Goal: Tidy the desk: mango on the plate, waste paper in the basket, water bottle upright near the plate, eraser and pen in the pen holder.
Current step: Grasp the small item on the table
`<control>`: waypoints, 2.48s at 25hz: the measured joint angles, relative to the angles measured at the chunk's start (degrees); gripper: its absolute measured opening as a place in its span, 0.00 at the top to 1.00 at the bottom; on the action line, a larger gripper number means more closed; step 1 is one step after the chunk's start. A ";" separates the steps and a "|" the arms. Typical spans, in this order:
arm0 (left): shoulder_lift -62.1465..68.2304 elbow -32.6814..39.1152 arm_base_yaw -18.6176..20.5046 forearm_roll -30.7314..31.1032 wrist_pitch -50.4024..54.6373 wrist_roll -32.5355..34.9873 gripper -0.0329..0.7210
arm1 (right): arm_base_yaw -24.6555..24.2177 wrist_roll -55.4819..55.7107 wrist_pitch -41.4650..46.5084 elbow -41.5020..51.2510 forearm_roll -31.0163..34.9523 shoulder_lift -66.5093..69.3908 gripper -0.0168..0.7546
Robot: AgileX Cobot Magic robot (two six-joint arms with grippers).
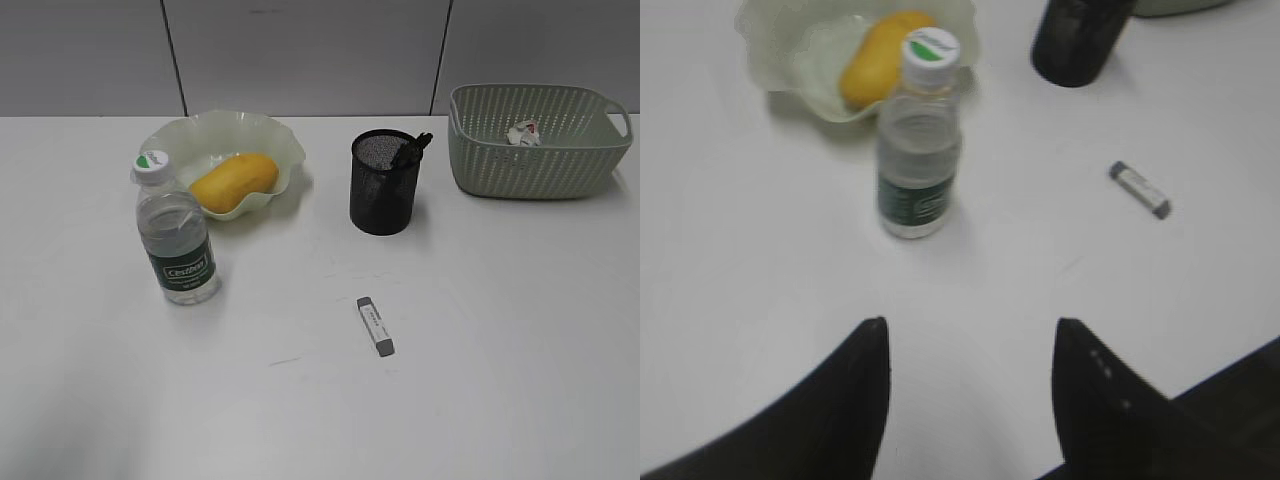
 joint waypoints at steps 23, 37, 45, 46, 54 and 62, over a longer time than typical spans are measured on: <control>80.35 -43.10 -42.65 4.86 -12.67 -23.47 0.44 | 0.00 -0.01 0.32 0.18 -0.24 -4.86 0.56; 96.13 -63.57 -42.51 33.70 1.09 -67.81 0.42 | 0.00 -0.06 0.32 0.18 -0.24 -4.86 0.56; 100.17 -67.37 -42.51 35.74 4.50 -75.09 0.42 | 0.00 -0.06 0.32 0.18 -0.24 -4.86 0.56; 100.54 -67.37 -42.51 35.61 4.64 -75.34 0.43 | 0.00 -0.06 0.32 0.18 -0.24 -4.86 0.56; 100.68 -67.48 -42.57 36.32 5.78 -75.61 0.77 | 0.00 -0.06 0.32 0.18 -0.24 -4.86 0.56; 91.73 -67.31 -42.57 54.96 -8.45 -78.94 0.77 | 0.00 -0.06 0.32 0.18 -0.24 -4.86 0.56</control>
